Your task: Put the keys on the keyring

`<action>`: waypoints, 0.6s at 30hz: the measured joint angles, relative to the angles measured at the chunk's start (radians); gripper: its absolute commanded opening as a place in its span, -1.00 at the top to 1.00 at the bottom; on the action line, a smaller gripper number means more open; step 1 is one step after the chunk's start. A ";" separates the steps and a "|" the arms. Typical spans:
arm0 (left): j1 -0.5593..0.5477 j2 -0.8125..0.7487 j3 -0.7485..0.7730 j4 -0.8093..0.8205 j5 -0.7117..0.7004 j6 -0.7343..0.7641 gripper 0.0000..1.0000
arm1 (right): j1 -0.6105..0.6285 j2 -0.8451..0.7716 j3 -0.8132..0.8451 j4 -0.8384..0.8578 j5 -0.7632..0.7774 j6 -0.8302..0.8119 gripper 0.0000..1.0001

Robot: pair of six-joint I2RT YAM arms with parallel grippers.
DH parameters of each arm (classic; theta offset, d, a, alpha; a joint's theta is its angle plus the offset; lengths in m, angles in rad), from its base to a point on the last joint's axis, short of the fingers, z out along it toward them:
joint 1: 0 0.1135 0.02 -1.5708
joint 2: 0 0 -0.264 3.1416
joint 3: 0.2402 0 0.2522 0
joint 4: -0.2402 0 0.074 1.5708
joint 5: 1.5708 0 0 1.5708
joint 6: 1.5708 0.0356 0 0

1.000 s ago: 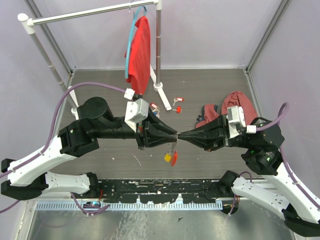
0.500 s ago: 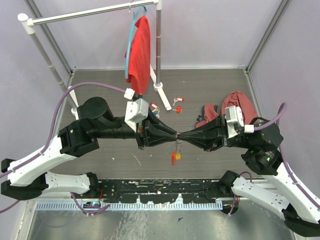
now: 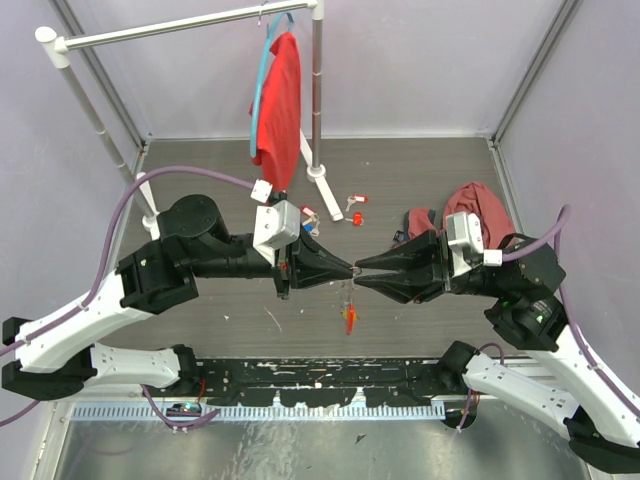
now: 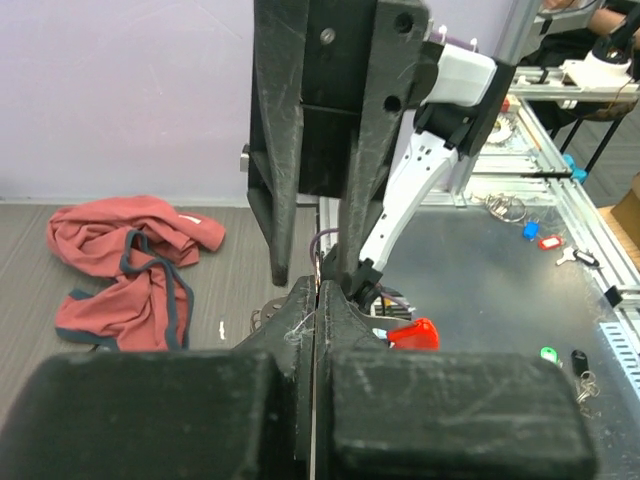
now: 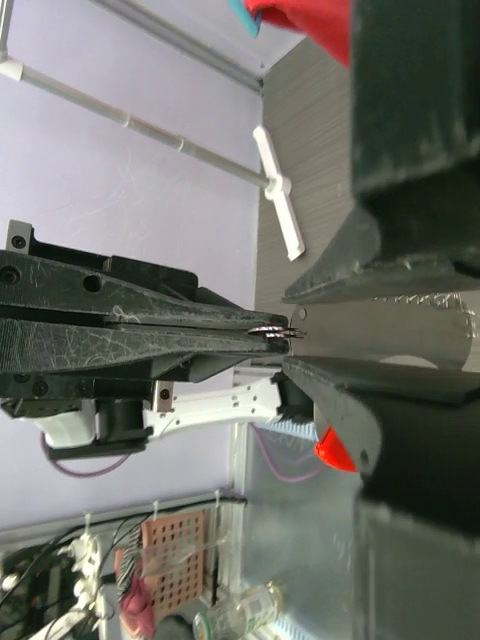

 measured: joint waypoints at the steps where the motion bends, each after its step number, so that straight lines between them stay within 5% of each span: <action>1: 0.000 0.000 0.000 -0.011 -0.003 0.011 1.00 | 0.000 0.000 0.007 -0.018 0.005 -0.011 0.13; 9: 0.000 0.006 0.047 -0.142 -0.053 0.117 1.00 | 0.000 -0.049 0.102 -0.232 0.121 -0.133 -0.33; 18: 0.000 -0.058 0.023 -0.169 -0.150 0.240 1.00 | 0.000 -0.136 0.105 -0.335 0.252 -0.153 -0.44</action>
